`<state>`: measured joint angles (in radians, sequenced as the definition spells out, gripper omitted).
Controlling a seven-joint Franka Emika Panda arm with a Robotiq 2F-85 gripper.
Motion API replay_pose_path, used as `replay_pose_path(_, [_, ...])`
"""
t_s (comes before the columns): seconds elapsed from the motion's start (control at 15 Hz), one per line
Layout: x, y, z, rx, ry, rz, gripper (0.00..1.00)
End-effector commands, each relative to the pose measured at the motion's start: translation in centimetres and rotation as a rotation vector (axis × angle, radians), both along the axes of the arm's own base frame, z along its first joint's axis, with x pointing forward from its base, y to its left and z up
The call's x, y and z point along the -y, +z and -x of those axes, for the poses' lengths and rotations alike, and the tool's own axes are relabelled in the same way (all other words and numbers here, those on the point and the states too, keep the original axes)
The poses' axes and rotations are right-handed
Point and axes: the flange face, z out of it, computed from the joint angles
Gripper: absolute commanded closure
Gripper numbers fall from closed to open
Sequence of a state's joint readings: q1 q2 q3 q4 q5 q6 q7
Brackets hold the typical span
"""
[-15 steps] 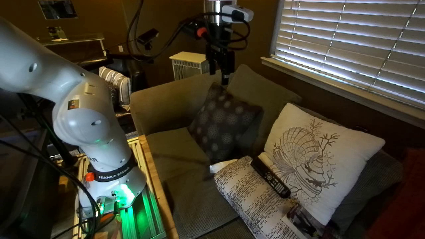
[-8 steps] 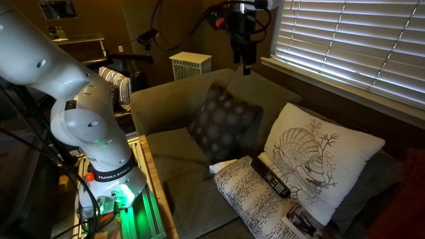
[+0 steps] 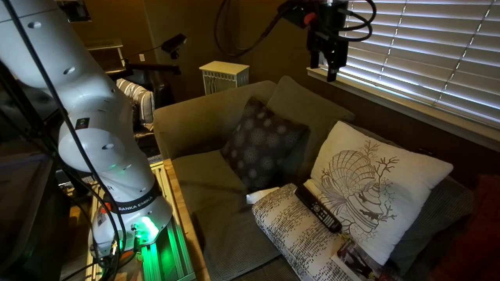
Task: Remove the black remote control from the backrest and place it on the pillow.
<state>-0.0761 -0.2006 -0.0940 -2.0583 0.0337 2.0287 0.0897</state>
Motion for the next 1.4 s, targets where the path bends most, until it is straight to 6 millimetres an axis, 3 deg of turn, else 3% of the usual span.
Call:
replay_pose_path(0.0, [4.1, 0.6, -2.7, -0.008, 0.047, 0.041, 0.0])
replay_pose_path(0.53, [12.5, 0.6, -4.4, 0.008, 0.061, 0.083, 0.0])
replay_pose_path(0.6, [11.2, 0.4, -3.4, 0.013, 0.044, 0.068, 0.0])
replay_pose_path(0.73, [12.3, 0.2, -3.8, 0.011, 0.045, 0.076, 0.0])
replay_pose_path(1.2, [12.4, 0.3, -4.1, 0.017, 0.049, 0.083, 0.0])
replay_pose_path(1.33, [13.2, 0.6, -4.7, 0.042, 0.036, 0.108, 0.0])
